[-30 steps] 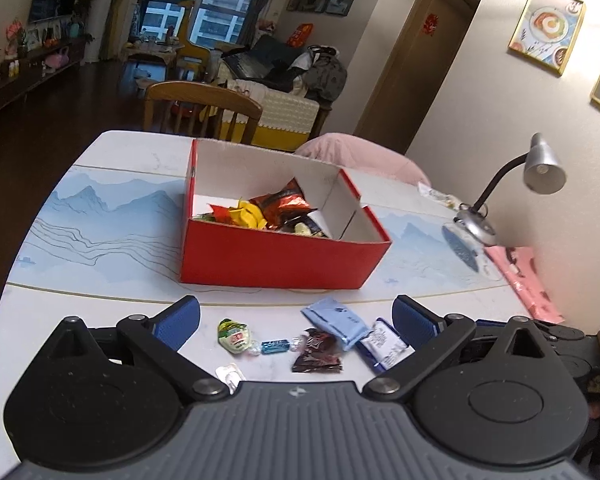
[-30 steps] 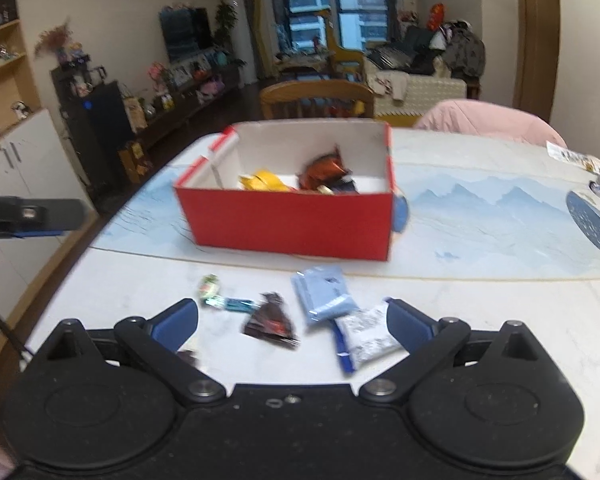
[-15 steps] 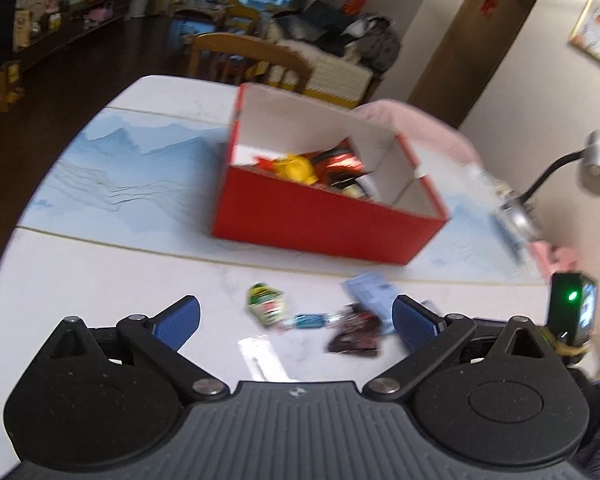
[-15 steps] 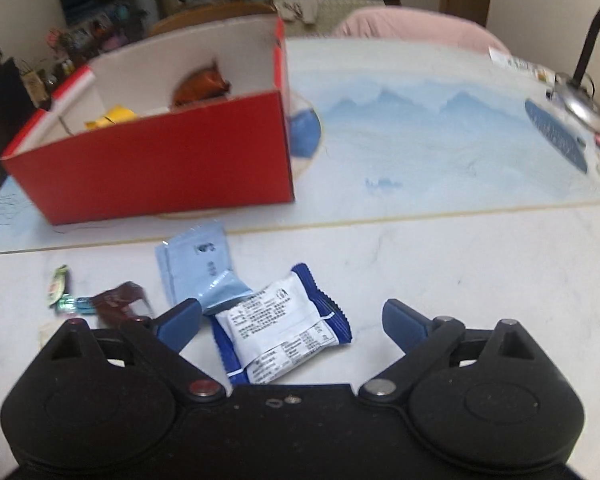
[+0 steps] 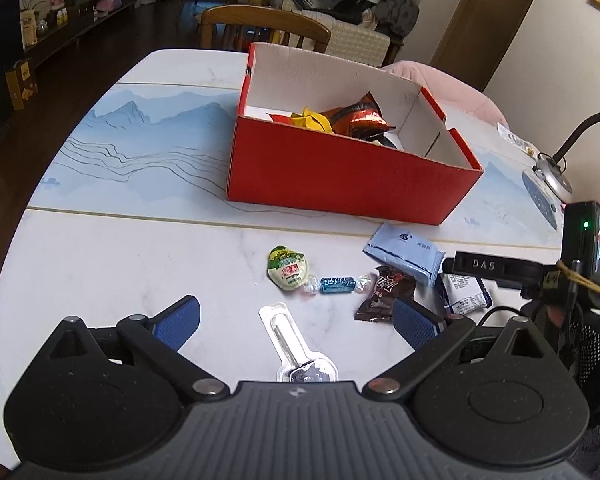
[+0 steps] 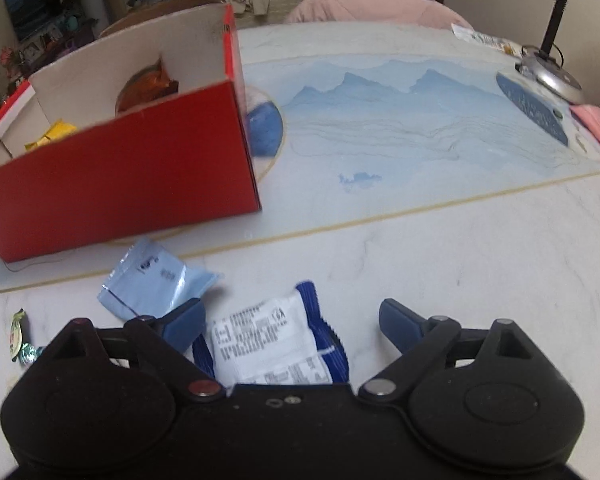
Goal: Organize snacks
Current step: 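Grasp the clear blister pack with the left tool while the right tool grasps the white biscuit packet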
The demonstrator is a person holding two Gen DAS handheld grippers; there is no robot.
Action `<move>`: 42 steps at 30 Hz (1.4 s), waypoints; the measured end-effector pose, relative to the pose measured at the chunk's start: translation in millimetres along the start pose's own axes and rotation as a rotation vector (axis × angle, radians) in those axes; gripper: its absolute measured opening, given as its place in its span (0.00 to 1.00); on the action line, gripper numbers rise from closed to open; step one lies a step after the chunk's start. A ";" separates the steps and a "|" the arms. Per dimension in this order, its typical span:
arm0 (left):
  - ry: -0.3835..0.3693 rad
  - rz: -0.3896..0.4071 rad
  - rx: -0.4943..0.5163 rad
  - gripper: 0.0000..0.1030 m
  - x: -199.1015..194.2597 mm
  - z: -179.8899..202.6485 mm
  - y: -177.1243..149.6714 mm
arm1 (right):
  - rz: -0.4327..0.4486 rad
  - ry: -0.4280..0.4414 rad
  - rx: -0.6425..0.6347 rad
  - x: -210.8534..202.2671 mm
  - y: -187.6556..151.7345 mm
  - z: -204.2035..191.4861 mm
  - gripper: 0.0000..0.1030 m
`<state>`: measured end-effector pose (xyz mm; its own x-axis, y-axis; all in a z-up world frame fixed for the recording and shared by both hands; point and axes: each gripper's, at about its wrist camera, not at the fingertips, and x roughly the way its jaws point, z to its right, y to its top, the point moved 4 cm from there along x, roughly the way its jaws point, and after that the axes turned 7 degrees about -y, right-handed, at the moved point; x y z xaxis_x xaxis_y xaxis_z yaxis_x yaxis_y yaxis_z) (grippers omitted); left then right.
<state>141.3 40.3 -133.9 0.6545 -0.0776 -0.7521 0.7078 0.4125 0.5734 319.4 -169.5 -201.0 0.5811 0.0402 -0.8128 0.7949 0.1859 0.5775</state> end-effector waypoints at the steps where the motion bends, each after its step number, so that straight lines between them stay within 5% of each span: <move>1: 0.004 -0.002 0.001 1.00 0.1 -0.2 -0.5 | 0.003 0.008 -0.013 0.1 0.8 -0.4 0.91; 9: 0.008 -0.032 0.006 1.00 2.3 -0.2 -6.5 | -0.025 0.149 -0.316 -1.6 -7.8 -17.4 0.95; 21: 0.096 -0.235 -0.069 0.98 53.0 8.1 -27.3 | -0.052 0.182 -0.396 5.4 -17.7 -10.6 0.92; 26: 0.134 -0.309 -0.074 0.81 69.7 12.3 -37.8 | -0.049 0.195 -0.421 4.6 -15.9 -13.6 0.89; 37: 0.200 -0.328 -0.083 0.69 77.2 19.2 -42.4 | -0.031 0.205 -0.422 6.0 -13.8 -12.0 0.79; 42: 0.214 -0.314 -0.057 0.44 74.4 22.3 -41.2 | -0.018 0.193 -0.427 1.8 -15.1 -12.8 0.74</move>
<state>166.8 -2.7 -206.3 0.3335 -0.0190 -0.9426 0.8452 0.4490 0.2900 306.2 -159.7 -212.1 0.4926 0.2074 -0.8452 0.6385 0.5738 0.5129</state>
